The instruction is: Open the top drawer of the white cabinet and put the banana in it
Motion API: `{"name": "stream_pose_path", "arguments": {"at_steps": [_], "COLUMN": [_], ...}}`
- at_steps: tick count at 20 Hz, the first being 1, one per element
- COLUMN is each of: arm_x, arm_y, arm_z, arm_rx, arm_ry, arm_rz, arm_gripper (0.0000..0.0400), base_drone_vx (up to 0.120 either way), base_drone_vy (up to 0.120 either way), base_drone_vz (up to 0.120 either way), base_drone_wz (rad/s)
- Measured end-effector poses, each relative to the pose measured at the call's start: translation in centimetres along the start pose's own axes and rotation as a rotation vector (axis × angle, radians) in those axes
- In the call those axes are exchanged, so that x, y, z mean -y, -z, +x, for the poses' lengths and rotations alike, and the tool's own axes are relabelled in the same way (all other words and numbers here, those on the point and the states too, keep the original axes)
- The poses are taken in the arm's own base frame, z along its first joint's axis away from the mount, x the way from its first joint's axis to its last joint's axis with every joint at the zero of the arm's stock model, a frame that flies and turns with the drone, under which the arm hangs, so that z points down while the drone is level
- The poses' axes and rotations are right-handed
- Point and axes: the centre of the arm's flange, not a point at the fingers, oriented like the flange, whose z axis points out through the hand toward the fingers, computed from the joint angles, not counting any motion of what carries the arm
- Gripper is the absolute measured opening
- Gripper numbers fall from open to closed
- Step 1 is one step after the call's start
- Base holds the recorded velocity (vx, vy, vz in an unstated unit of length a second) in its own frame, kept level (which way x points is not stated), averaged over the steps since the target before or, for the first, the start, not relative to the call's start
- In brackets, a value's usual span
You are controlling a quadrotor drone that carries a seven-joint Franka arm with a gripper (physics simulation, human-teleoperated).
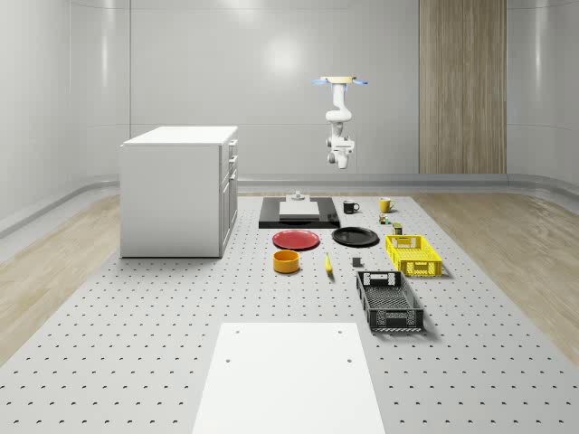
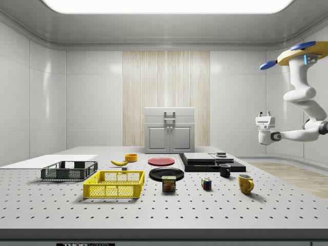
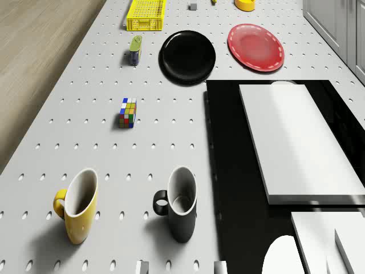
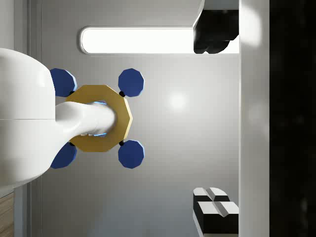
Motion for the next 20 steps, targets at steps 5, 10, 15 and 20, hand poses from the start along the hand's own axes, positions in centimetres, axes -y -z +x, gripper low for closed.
{"name": "stream_pose_path", "arguments": {"at_steps": [5,10,15,20], "arm_x": [-0.3,-2.2,-5.8,-6.7], "arm_y": [3.7,6.1,3.7,1.4], "arm_z": [-0.3,1.9,5.8,6.9], "arm_rx": [-0.003,0.22,0.701,0.94], "arm_ry": [0.0,-0.004,-0.002,0.0], "arm_rz": [0.003,0.227,0.703,0.941], "arm_gripper": [0.04,0.04,0.04,0.04], "base_drone_vx": [0.064,0.12,0.12,0.12], "base_drone_vy": [-0.064,-0.12,-0.12,-0.12], "base_drone_vz": [0.0,0.0,0.12,0.12], "base_drone_wz": [0.0,0.0,0.0,0.0]}}
